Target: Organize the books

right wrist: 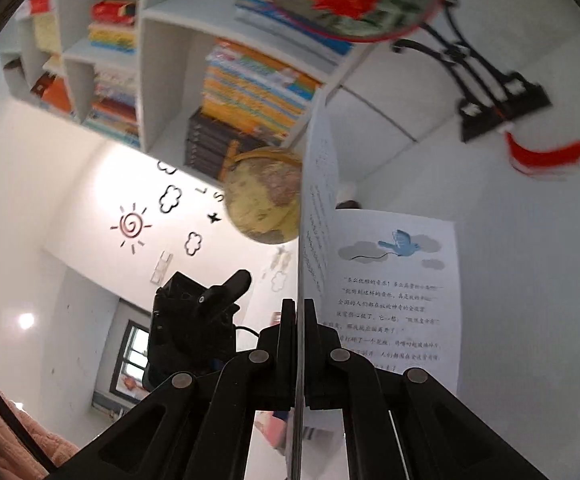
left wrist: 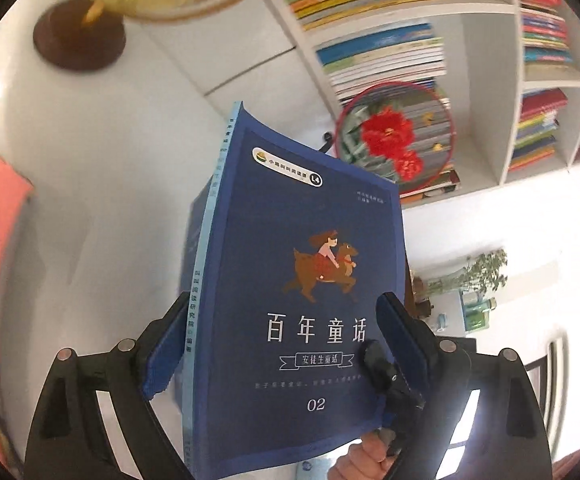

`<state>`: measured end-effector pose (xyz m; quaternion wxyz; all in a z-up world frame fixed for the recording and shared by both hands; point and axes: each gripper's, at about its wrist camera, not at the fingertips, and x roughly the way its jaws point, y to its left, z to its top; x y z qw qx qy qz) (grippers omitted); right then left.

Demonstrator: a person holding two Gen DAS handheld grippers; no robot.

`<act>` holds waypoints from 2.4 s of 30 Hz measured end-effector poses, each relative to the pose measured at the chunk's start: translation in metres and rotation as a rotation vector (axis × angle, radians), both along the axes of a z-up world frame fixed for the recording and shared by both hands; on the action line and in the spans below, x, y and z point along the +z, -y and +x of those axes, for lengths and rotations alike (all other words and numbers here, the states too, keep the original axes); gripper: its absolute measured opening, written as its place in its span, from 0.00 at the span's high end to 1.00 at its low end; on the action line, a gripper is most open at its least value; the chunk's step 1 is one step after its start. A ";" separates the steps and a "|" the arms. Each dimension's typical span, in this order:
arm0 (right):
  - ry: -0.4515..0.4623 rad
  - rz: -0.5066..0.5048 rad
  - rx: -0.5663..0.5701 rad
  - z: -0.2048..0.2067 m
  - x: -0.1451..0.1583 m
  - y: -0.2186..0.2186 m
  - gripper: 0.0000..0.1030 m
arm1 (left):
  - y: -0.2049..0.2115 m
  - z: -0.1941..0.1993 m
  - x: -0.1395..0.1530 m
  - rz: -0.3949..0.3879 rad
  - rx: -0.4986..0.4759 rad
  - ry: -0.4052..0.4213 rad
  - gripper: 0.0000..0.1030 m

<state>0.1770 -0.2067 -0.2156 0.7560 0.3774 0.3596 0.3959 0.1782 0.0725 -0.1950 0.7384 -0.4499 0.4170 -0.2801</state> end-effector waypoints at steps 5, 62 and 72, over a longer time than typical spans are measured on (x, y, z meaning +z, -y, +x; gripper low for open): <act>0.032 0.027 0.026 -0.009 0.023 -0.027 0.97 | -0.033 -0.010 0.023 0.009 0.043 0.043 0.15; -0.437 -0.360 -0.012 -0.055 -0.061 -0.244 0.73 | -0.183 -0.044 -0.053 0.423 0.007 -0.133 0.13; -0.436 -0.382 0.007 -0.060 -0.055 -0.253 0.56 | -0.196 -0.048 -0.039 0.605 0.095 -0.142 0.13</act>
